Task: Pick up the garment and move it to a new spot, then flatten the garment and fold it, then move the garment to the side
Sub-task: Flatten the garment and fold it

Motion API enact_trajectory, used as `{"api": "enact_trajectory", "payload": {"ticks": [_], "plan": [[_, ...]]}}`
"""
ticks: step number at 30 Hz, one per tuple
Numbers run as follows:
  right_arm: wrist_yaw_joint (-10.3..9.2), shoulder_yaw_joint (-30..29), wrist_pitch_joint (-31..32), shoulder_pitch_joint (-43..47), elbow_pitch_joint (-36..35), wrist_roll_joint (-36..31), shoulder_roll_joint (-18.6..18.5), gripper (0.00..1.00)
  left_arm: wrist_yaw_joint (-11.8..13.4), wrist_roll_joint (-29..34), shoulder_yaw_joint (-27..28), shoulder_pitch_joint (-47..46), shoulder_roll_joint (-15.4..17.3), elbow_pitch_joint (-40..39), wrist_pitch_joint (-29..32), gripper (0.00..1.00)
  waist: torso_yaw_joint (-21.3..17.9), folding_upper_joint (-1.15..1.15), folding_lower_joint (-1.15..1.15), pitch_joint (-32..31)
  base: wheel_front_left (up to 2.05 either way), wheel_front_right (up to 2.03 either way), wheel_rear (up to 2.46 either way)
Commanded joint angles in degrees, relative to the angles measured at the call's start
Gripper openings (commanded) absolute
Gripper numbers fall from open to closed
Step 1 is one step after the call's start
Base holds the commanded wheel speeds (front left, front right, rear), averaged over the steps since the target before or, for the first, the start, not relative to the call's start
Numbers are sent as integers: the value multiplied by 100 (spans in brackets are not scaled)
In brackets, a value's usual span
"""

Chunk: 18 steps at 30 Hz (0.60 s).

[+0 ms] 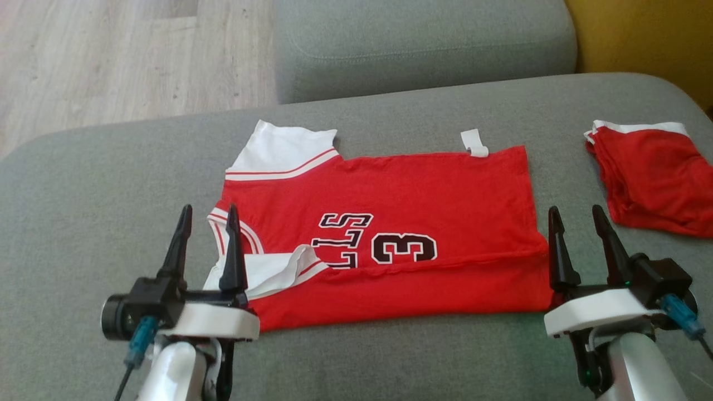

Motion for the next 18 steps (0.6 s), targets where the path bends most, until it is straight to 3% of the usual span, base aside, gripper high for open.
{"api": "enact_trajectory", "payload": {"ticks": [1, 5, 11, 14, 18], "plan": [[18, 170, -75, -199, -255, 39, -11, 100, -39, 66, 245, -135, 34, -231, -51, 100, -28, 0, 0, 44, 0, 0, 0], [18, 243, -77, -267, -396, 68, -11, 100, -193, 215, 312, -264, 40, -315, -52, 100, -108, 0, 0, 233, 0, 0, 0], [18, 354, -78, -586, -580, 136, -11, 100, -555, 310, 291, -1193, 338, 281, 206, 100, -340, 0, 0, 829, 0, 0, 0], [18, 564, -78, -886, -621, -32, -11, 100, -804, 230, 232, -1995, 628, 764, 823, 100, -518, 0, 0, 1209, 0, 0, 0], [18, 886, -78, -1299, -599, -293, -11, 100, -1021, 181, -284, -3088, 1166, 1414, 1832, 100, -737, 0, 0, 1670, 0, 0, 0]]}}
